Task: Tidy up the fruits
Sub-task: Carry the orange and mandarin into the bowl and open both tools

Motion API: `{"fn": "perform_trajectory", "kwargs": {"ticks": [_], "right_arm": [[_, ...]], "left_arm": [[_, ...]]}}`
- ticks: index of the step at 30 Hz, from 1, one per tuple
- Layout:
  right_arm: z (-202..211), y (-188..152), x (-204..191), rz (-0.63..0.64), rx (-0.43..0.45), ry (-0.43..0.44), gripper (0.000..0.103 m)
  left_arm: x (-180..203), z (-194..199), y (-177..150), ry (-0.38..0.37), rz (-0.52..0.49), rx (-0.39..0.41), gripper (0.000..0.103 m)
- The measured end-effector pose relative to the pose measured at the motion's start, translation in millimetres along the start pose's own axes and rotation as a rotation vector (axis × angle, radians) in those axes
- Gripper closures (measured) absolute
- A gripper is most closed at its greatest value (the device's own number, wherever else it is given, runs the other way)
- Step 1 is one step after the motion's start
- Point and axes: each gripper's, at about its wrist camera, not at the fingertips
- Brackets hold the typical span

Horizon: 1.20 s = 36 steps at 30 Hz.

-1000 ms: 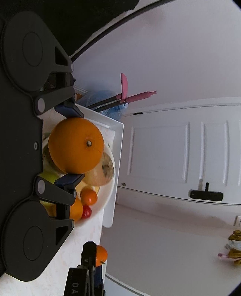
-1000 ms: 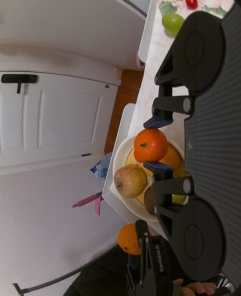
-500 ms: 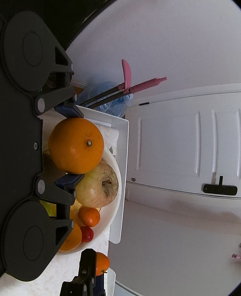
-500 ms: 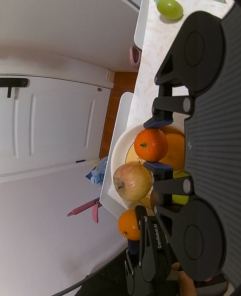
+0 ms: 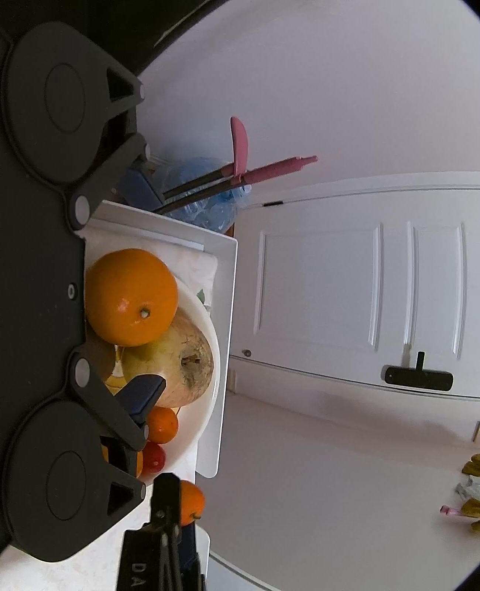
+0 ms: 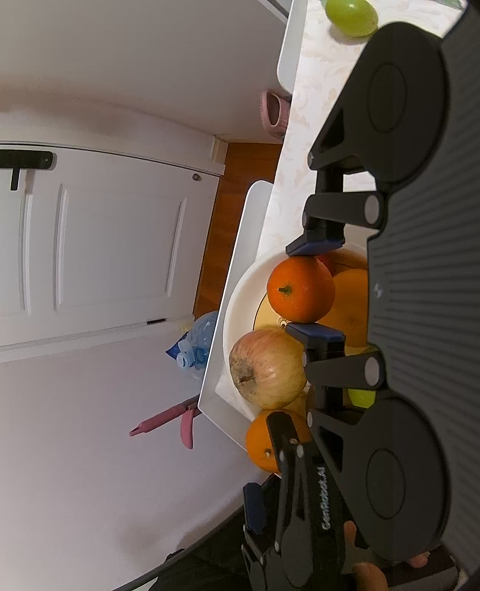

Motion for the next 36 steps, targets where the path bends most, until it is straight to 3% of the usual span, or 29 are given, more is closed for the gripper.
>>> {"fn": "perform_trajectory", "kwargs": {"ticks": [14, 27, 29, 33, 36], "right_arm": [[-8, 12, -17, 0.097, -0.021, 0.093, 0.050], [-27, 0, -42, 0.186, -0.078, 0.152, 0.049], [-26, -2, -44, 0.186, -0.070, 0.139, 0.042], [-21, 0, -44, 0.172, -0.041, 0.094, 0.009], [-16, -1, -40, 0.146, -0.027, 0.085, 0.005]], "left_arm": [[6, 33, -11, 0.080, -0.020, -0.001, 0.004], [-2, 46, -32, 0.117, 0.008, -0.031, 0.004], [-5, 47, -34, 0.116, 0.016, -0.037, 0.004], [-6, 47, -36, 0.117, 0.023, -0.042, 0.004], [-5, 49, -37, 0.113, 0.019, -0.039, 0.004]]}}
Point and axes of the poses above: each gripper's, at about its wrist camera, not at the fingertips, and z roughly against the way its jaws point, x to its right, y to its top, and after that the axes turned 2 degrees about z, right-handed
